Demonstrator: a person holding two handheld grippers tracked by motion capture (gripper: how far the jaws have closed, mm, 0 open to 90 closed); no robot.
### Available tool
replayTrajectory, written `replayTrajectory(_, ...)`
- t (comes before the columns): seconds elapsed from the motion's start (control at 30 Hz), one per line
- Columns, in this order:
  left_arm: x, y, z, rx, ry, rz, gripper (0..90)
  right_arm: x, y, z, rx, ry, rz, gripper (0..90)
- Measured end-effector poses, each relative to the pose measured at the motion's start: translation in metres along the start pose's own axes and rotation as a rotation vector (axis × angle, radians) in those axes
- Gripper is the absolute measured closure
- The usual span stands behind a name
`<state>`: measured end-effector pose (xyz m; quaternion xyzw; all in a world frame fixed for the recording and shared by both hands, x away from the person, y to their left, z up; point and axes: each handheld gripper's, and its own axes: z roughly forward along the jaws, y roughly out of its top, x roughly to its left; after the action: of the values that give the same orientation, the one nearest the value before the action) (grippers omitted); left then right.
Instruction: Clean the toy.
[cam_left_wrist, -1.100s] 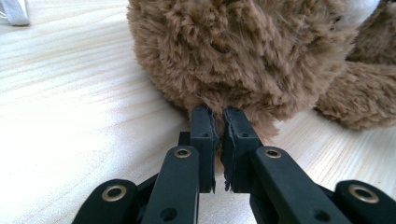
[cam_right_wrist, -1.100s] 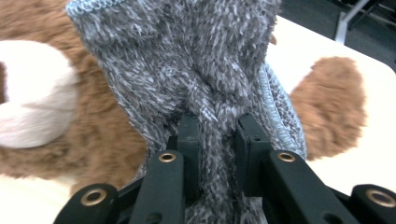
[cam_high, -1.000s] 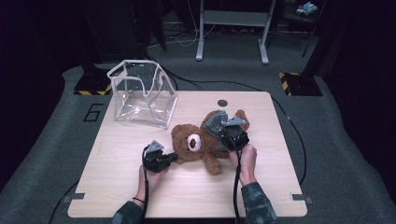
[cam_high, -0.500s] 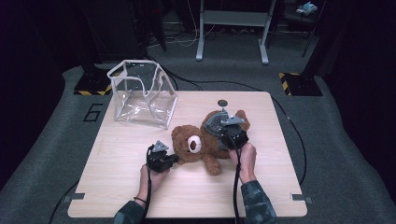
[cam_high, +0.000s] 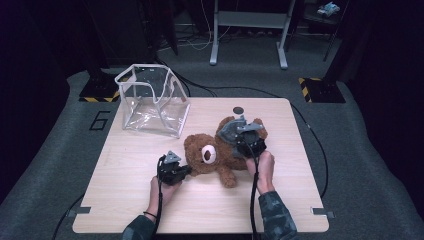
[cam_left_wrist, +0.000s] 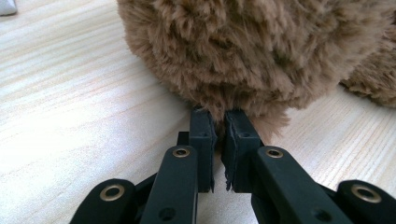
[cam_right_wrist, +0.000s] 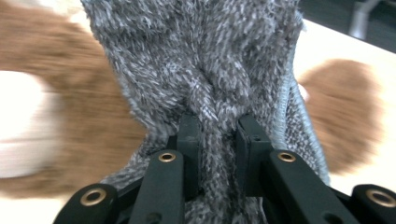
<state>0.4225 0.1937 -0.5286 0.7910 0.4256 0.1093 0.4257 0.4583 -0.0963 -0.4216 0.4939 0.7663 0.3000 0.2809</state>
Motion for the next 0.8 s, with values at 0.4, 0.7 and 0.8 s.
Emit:
replayTrajectory(0.4,0.000,0.000,0.000,0.001,0.003,0.007,83.0,-0.021,0.018,0.009,0.057,-0.031,0.051,75.1)
replayTrajectory(0.7,0.002,0.000,0.000,-0.002,-0.012,-0.004,82.9,0.018,0.045,0.021,0.060,0.094,-0.019,75.3)
replayTrajectory(0.8,0.000,0.000,0.000,0.001,-0.002,0.008,82.9,0.005,0.038,0.025,0.071,0.039,-0.004,75.4)
